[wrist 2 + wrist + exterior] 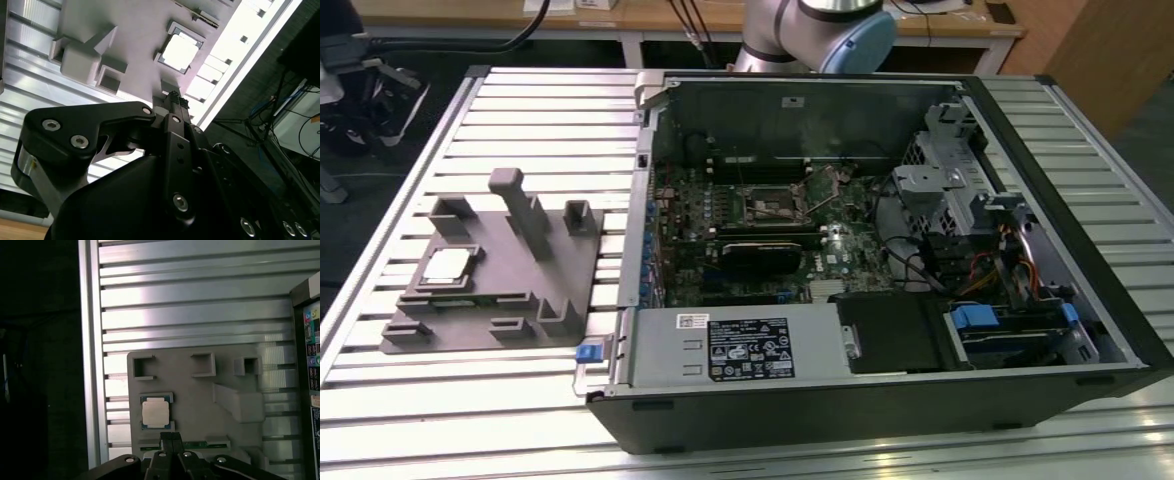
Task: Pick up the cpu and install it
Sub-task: 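Reach for the cpu, then pick up the cpu and move it towards the insertion slot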
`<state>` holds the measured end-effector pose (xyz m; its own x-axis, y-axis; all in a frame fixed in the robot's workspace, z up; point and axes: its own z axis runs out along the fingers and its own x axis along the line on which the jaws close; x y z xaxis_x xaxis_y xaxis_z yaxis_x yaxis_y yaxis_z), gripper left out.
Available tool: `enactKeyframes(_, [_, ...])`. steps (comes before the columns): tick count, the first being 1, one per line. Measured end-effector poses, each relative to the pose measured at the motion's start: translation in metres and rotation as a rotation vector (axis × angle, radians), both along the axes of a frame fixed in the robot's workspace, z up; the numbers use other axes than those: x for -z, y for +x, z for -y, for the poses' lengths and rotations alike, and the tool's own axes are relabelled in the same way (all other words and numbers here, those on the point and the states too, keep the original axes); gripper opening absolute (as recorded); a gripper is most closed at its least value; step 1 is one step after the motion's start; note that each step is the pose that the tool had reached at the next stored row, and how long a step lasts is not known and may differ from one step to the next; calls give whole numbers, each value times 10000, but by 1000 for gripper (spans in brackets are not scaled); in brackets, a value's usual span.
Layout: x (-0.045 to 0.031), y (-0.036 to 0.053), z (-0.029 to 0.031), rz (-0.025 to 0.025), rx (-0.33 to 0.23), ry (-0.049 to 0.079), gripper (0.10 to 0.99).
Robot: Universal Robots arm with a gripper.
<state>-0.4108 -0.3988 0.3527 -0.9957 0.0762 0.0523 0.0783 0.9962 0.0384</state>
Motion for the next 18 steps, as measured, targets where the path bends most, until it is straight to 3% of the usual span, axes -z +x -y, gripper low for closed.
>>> enactKeyframes(7, [15,-114,0,-12,0,0,106])
enactKeyframes(18, [27,-151,1,-10,-1,0,106])
